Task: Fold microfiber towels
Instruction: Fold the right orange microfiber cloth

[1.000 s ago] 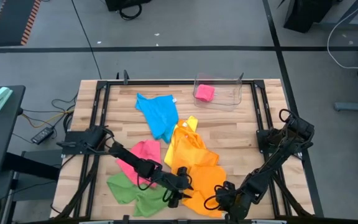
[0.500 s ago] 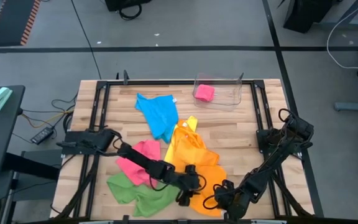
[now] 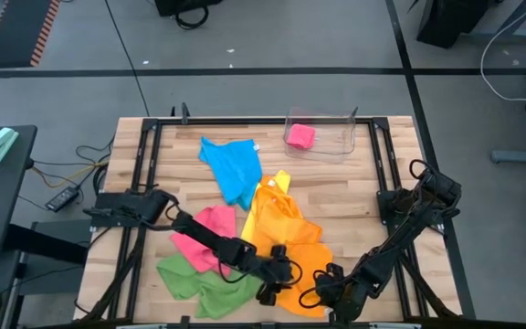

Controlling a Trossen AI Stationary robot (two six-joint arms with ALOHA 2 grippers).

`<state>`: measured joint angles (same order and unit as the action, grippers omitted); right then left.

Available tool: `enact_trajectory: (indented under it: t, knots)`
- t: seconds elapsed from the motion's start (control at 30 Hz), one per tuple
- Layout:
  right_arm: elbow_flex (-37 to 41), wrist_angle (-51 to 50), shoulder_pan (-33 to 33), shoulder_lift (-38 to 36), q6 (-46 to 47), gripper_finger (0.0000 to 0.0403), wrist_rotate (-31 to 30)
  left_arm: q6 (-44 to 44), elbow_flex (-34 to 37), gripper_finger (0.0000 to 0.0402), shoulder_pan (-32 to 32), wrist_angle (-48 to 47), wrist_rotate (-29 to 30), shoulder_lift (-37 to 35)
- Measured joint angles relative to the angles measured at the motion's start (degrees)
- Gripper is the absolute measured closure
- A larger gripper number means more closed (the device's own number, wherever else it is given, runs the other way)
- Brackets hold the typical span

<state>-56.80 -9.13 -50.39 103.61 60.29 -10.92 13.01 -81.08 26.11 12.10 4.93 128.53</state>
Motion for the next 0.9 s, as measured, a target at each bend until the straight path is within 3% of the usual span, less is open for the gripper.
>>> enact_trajectory:
  t: [0.23, 0.5, 0.73, 0.9]
  knots:
    - [0.00, -0.02, 0.00, 0.00, -0.09, 0.0389, -1.05, -1.44, 0.00, 0.0297, 0.02, 0.48, -0.04, -0.02]
    - [0.00, -0.04, 0.00, 0.00, -0.30, 0.0389, -1.05, -3.71, 0.01, 0.0391, 0.44, 2.95, -0.04, -0.02]
    - [0.00, -0.04, -0.02, 0.00, -0.26, 0.0389, -1.07, -3.82, 0.08, 0.0367, 1.85, 2.18, -0.02, -0.60]
    - [0.00, -0.46, -0.46, 0.00, -0.28, 0.0389, -0.65, -3.92, 0.09, 0.0384, 3.76, -1.76, -0.02, -3.39]
